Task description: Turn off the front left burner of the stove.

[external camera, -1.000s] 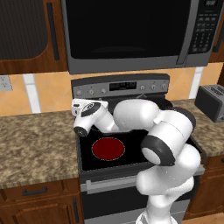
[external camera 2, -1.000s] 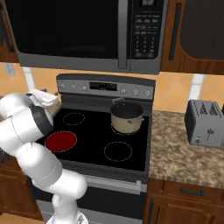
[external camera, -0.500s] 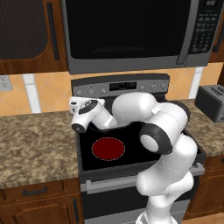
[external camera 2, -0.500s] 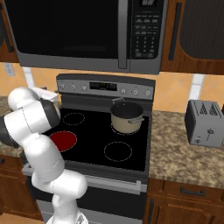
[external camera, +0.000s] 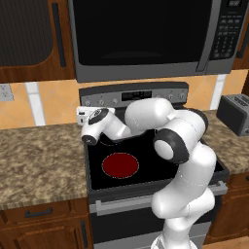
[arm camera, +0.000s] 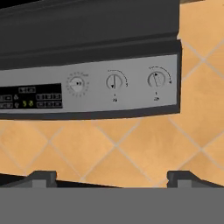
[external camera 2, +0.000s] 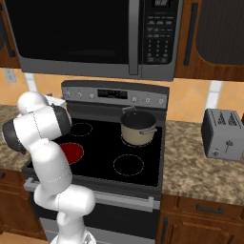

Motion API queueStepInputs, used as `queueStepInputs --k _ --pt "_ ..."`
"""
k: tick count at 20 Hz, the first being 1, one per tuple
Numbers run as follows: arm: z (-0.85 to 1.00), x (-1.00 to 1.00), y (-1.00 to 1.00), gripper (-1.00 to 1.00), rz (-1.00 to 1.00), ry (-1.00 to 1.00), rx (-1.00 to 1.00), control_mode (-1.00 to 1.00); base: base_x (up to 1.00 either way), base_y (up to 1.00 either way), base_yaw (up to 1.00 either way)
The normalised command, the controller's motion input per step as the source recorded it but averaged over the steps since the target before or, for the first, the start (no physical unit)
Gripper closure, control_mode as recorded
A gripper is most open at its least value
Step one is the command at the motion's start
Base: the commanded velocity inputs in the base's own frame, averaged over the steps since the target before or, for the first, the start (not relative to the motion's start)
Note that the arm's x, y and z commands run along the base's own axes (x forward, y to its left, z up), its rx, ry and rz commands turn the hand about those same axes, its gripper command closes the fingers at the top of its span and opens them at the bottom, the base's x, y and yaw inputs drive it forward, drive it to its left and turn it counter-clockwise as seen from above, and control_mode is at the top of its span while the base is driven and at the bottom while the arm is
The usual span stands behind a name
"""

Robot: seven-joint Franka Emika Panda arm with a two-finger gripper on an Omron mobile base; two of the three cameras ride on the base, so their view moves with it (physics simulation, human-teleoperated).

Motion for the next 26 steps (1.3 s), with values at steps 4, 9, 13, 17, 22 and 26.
queueStepInputs --k 4,9,13,17,22,26 --pt "-0.05 0.19 0.1 -1.0 0.04 0.0 0.0 -1.0 0.0 0.0 0.0" --pt "-0.11 0.15 0.11 -1.0 0.0 0.02 -0.03 -1.0 0.0 0.0 0.0" --pt "-0.15 0.17 0.31 -1.0 0.0 0.02 -0.06 -1.0 0.0 0.0 0.0" --pt "-0.07 0.21 0.12 -1.0 0.01 0.0 -0.04 -1.0 0.0 0.0 0.0" --pt "-0.05 0.23 -0.02 -1.0 0.05 0.0 -0.01 -1.0 0.0 0.0 0.0" --pt "-0.12 0.27 0.0 -1.0 0.06 0.0 0.0 -1.0 0.0 0.0 0.0"
